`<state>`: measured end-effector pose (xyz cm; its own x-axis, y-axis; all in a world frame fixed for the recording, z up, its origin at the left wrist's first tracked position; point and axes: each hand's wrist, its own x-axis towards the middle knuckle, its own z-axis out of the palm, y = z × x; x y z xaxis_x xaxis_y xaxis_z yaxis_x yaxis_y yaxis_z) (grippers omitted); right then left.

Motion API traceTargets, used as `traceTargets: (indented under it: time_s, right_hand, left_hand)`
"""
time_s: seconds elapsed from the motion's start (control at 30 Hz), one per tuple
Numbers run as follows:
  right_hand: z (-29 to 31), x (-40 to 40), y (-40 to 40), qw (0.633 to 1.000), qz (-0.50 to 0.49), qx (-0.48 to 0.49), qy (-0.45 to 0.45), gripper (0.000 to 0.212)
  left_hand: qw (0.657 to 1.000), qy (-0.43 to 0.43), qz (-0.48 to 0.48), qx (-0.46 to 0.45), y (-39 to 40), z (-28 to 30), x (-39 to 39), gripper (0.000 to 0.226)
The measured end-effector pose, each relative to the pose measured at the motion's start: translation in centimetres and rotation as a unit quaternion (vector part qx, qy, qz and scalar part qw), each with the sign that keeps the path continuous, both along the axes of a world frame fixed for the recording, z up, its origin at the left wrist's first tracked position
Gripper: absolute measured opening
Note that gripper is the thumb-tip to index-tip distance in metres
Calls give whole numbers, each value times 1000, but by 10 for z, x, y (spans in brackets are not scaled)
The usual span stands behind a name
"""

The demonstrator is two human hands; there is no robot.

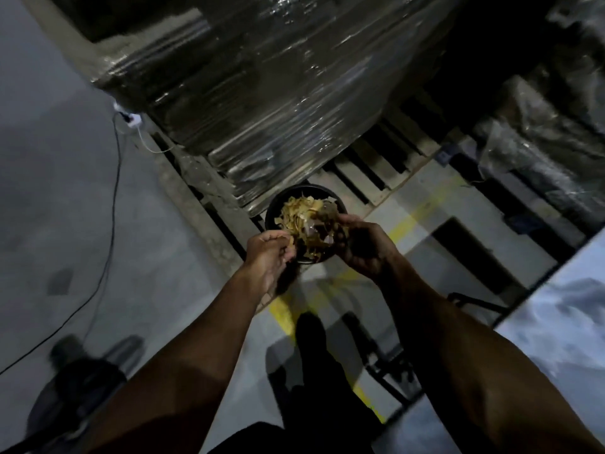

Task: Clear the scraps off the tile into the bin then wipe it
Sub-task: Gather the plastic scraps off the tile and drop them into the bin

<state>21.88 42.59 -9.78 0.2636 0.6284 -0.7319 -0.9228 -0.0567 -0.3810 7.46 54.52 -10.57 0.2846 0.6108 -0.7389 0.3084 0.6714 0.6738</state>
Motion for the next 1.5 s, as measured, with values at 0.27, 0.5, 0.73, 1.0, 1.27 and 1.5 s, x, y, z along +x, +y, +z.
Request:
traceTargets:
  time_s: [0.27,0.5,0.73,1.0,1.27,1.5]
  right_hand:
    - [-86,34,51,995,29,-87,47,11]
    - [-137,38,84,990,-4,-112,89,27]
    - [-154,48,110,985,20,-158,72,62]
    - [-122,38,103,988,-7,-139,62,82]
    - [-64,12,59,989,-70,-129,15,78]
    - [27,-35,8,987,-79,-101,-102,66]
  left_hand:
    - [996,40,36,-78,49,-73,46,10]
    - [990,71,52,-106,68,-114,66,11]
    - [983,51,22,-175,82,-128,88,52]
    - [984,41,6,-173,79,-109,83,61]
    - [992,8,-15,-122,54,-53,48,48]
    - [994,-60,-64,-69,8,33,13,38]
